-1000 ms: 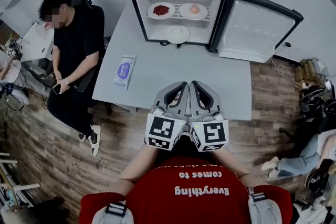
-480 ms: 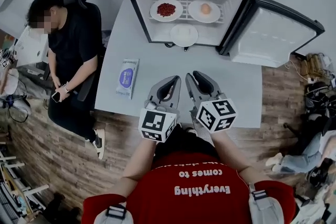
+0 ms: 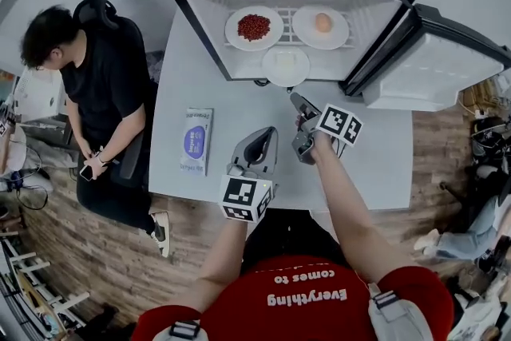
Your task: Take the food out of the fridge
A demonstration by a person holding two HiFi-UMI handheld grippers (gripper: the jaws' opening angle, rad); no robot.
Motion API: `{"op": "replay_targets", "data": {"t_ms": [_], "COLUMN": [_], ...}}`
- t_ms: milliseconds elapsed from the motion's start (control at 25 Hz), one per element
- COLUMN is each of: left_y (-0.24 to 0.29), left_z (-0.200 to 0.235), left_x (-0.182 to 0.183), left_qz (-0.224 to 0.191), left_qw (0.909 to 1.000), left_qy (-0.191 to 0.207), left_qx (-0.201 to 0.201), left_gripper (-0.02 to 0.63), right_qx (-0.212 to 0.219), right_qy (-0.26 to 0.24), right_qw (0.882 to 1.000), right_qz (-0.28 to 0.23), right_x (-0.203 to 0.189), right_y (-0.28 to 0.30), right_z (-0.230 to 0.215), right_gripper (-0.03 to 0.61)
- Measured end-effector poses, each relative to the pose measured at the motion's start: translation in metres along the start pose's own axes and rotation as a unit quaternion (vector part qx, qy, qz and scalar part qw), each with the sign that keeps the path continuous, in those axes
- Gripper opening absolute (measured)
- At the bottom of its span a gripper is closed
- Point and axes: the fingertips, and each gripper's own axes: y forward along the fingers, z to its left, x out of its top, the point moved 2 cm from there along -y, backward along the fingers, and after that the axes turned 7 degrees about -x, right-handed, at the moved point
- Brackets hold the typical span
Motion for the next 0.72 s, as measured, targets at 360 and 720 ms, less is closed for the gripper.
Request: {"op": "replay_targets", "data": {"t_ms": [360,720], "left_y": [0.048,0.091], "left_z": [0.032,0.056], "left_x": [-0.043,-0.078], "left_qz": [0.03,0.096], "left_qw": [0.9987,0.9929], "left_qy": [-0.036,-0.061], "left_qx": [-0.016,-0.034], "left_gripper": [-0.002,-0.002], "right_qx": [-0.032,-0.037], "right_qy": [0.109,0.137], "right_qw": [0.994,0.989], "right_qz": [-0.001,-0.036], "right_x": [0.023,0.033], "right_y": [0.066,0.08], "right_z": [-0.057,-0.068], "right_gripper": [0.133,0.04]}}
